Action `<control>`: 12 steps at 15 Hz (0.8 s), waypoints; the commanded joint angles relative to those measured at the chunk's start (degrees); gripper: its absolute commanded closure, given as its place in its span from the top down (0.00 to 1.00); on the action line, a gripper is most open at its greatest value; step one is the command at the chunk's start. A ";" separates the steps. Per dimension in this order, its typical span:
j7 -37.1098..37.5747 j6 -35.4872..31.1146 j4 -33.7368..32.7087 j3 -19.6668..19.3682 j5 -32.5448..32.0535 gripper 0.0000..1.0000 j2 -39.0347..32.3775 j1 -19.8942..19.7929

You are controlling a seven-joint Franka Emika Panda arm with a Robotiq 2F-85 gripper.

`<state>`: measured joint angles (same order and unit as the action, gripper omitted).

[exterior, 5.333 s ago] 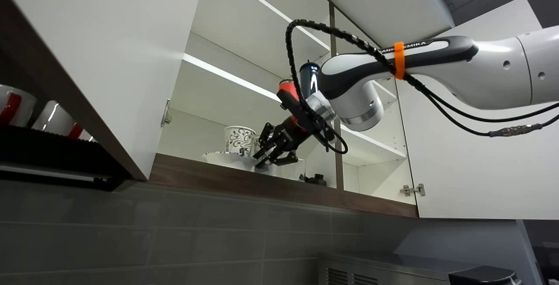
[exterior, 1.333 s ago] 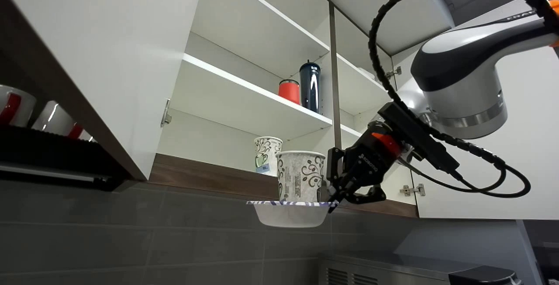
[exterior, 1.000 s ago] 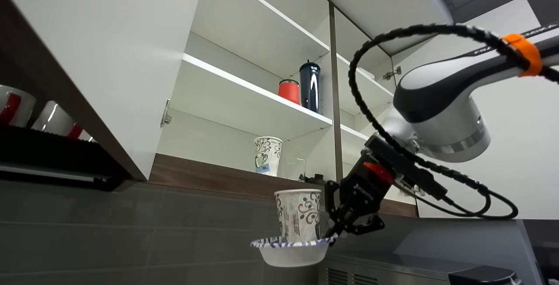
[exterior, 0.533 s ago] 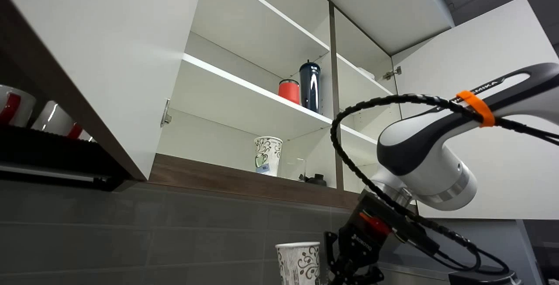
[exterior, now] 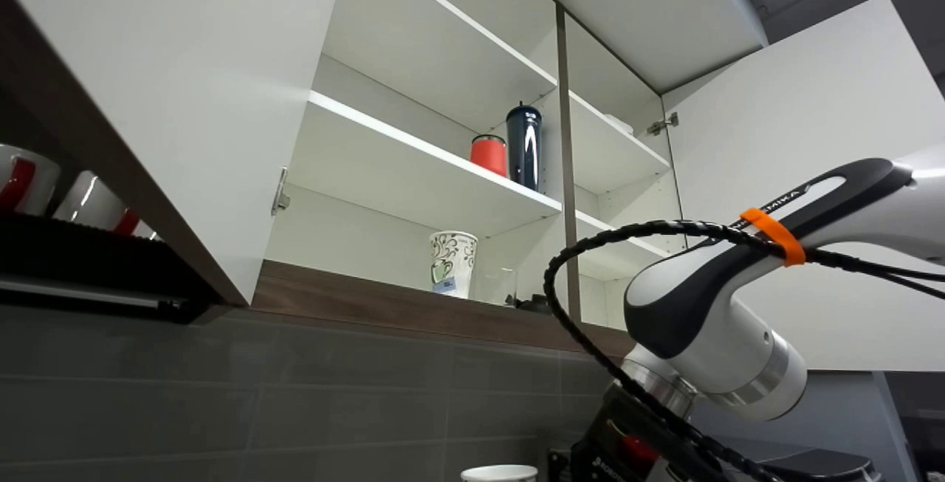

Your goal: Remove the plate and cup from inside the cabinet and place them on the counter top

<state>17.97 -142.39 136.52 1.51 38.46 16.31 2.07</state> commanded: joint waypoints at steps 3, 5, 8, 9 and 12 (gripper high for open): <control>-0.28 -4.20 -0.06 0.45 0.82 0.01 -1.57 0.15; -2.07 -8.80 -0.09 0.53 1.51 0.01 -4.49 0.60; -6.90 -14.53 -0.69 -0.68 4.98 0.01 -9.07 1.80; -9.79 -16.00 -0.85 -0.99 7.00 0.01 -10.53 2.23; -17.14 -16.22 -2.02 -1.21 13.95 0.01 -14.92 2.31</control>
<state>7.78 -157.61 136.36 1.19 45.74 5.86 3.33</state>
